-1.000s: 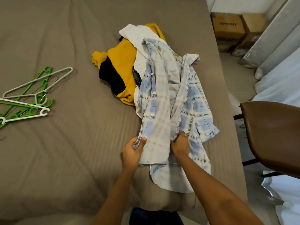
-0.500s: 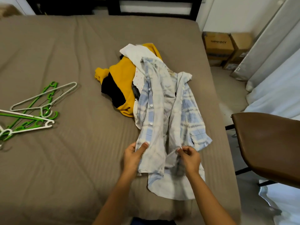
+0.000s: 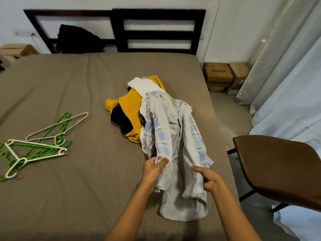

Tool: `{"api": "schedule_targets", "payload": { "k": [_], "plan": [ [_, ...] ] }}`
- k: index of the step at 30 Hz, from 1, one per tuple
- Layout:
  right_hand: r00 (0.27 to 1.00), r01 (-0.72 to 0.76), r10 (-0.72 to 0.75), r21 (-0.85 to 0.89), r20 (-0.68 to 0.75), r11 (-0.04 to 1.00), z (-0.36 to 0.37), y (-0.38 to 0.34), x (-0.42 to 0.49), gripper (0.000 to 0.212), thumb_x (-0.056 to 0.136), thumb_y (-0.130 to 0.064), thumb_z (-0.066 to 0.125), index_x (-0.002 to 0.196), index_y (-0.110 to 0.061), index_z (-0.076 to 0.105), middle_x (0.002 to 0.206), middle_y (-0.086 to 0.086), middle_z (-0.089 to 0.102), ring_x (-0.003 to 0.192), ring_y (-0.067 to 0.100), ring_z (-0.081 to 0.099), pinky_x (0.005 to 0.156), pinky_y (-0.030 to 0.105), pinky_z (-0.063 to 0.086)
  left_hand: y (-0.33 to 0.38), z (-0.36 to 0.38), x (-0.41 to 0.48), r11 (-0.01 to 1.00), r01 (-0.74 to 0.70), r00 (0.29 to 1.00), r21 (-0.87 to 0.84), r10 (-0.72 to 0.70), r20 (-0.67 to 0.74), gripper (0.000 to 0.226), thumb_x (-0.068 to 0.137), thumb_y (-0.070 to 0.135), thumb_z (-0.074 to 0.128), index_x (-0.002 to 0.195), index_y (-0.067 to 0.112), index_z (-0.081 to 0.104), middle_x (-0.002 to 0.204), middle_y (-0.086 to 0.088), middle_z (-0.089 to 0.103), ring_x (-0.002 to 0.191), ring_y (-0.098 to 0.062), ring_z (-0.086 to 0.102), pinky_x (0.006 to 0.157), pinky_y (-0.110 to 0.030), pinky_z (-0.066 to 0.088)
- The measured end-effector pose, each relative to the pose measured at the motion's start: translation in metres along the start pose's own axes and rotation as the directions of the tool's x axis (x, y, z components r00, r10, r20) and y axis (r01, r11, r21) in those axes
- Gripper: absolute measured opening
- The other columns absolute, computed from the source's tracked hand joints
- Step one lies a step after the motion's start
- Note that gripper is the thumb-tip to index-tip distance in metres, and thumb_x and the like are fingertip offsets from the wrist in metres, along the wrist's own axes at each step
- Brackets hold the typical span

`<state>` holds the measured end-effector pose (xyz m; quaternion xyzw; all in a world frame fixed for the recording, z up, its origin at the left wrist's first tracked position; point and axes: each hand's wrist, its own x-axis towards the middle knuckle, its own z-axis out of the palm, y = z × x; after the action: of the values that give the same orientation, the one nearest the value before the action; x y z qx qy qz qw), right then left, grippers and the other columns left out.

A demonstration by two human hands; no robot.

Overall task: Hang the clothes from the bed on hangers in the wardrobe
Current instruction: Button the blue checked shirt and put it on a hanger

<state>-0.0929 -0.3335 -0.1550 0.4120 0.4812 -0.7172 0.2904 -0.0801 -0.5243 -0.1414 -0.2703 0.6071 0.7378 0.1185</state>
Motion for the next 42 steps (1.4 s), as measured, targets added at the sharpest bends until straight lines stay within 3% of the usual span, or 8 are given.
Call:
{"api": "schedule_targets", "payload": {
  "k": [2, 4, 6, 8, 12, 18, 36, 42],
  "plan": [
    [0.958, 0.243, -0.261, -0.149, -0.116, 0.958, 0.0, -0.002, -0.013, 0.012, 0.083, 0.0, 0.066, 0.093, 0.004, 0.062, 0.069, 0.016, 0.067, 0.052, 0.027, 0.065, 0.052, 0.039, 0.056, 0.006, 0.002, -0.01, 1.0, 0.008, 1.0, -0.012, -0.008, 0.009, 0.017, 0.083, 0.009, 0.069, 0.096, -0.002, 0.069, 0.092, -0.019, 0.072, 0.082, -0.032, 0.068, 0.075, -0.039, 0.056],
    [0.726, 0.562, -0.668, -0.418, -0.163, 0.714, 0.005, -0.004, -0.034, 0.012, 0.078, -0.005, 0.073, 0.088, -0.001, 0.067, 0.074, 0.008, 0.067, 0.065, 0.023, 0.063, 0.064, 0.037, 0.054, 0.012, 0.003, -0.022, 0.999, 0.012, 0.999, -0.039, -0.011, 0.04, 0.013, 0.084, 0.008, 0.068, 0.093, 0.0, 0.069, 0.09, -0.019, 0.072, 0.081, -0.032, 0.069, 0.077, -0.041, 0.056],
    [0.539, 0.74, -0.842, -0.496, 0.035, 0.453, 0.015, -0.003, -0.061, 0.003, 0.081, -0.011, 0.072, 0.082, -0.012, 0.07, 0.076, -0.002, 0.069, 0.071, 0.012, 0.064, 0.067, 0.025, 0.053, 0.018, 0.006, -0.034, 0.998, 0.021, 0.997, -0.053, -0.017, 0.081, 0.009, 0.084, 0.007, 0.068, 0.091, 0.002, 0.07, 0.089, -0.019, 0.072, 0.079, -0.032, 0.07, 0.078, -0.042, 0.056],
    [0.483, 0.808, -0.855, -0.473, 0.189, 0.351, 0.025, -0.001, -0.082, 0.005, 0.085, -0.011, 0.068, 0.082, -0.014, 0.071, 0.078, -0.005, 0.07, 0.075, 0.006, 0.064, 0.068, 0.018, 0.052, 0.023, 0.011, -0.045, 0.998, 0.017, 0.992, -0.059, -0.01, 0.125, 0.011, 0.083, 0.007, 0.068, 0.092, 0.002, 0.07, 0.09, -0.02, 0.072, 0.081, -0.033, 0.07, 0.08, -0.044, 0.056],
    [0.516, 0.833, -0.832, -0.347, 0.205, 0.431, 0.035, 0.006, -0.099, 0.006, 0.085, -0.006, 0.066, 0.087, -0.008, 0.071, 0.082, 0.003, 0.071, 0.081, 0.014, 0.066, 0.074, 0.024, 0.053, 0.035, 0.017, -0.061, 0.997, -0.014, 0.984, -0.07, 0.026, 0.177, 0.011, 0.083, 0.006, 0.068, 0.092, 0.001, 0.071, 0.089, -0.02, 0.073, 0.08, -0.031, 0.071, 0.076, -0.038, 0.056],
    [0.781, 0.6, -0.588, 0.009, 0.209, 0.8, 0.048, 0.0, -0.123, 0.015, 0.081, 0.01, 0.06, 0.091, 0.002, 0.067, 0.082, 0.016, 0.071, 0.076, 0.025, 0.067, 0.073, 0.029, 0.056, 0.054, 0.012, -0.073, 0.997, -0.075, 0.968, -0.027, 0.08, 0.237, 0.017, 0.082, 0.009, 0.069, 0.097, 0.001, 0.071, 0.092, -0.019, 0.072, 0.088, -0.034, 0.07, 0.081, -0.042, 0.055],
    [0.694, 0.72, -0.691, -0.224, 0.204, 0.657, 0.043, 0.013, -0.138, 0.01, 0.082, 0.0, 0.067, 0.078, -0.007, 0.072, 0.078, 0.01, 0.072, 0.077, 0.021, 0.068, 0.075, 0.029, 0.055, 0.053, 0.004, -0.083, 0.989, -0.131, 0.964, 0.075, 0.109, 0.241, 0.019, 0.078, 0.015, 0.073, 0.093, 0.003, 0.073, 0.087, -0.013, 0.074, 0.084, -0.028, 0.071, 0.076, -0.035, 0.057],
    [0.707, 0.705, -0.678, -0.286, 0.202, 0.649, 0.04, 0.016, -0.142, 0.006, 0.082, -0.002, 0.067, 0.08, -0.005, 0.072, 0.078, 0.01, 0.072, 0.075, 0.017, 0.068, 0.069, 0.022, 0.054, 0.048, 0.005, -0.087, 0.985, -0.137, 0.957, 0.103, 0.105, 0.272, 0.007, 0.08, 0.013, 0.073, 0.074, 0.011, 0.07, 0.073, -0.004, 0.073, 0.067, -0.014, 0.069, 0.059, -0.023, 0.051]
  ]
}}
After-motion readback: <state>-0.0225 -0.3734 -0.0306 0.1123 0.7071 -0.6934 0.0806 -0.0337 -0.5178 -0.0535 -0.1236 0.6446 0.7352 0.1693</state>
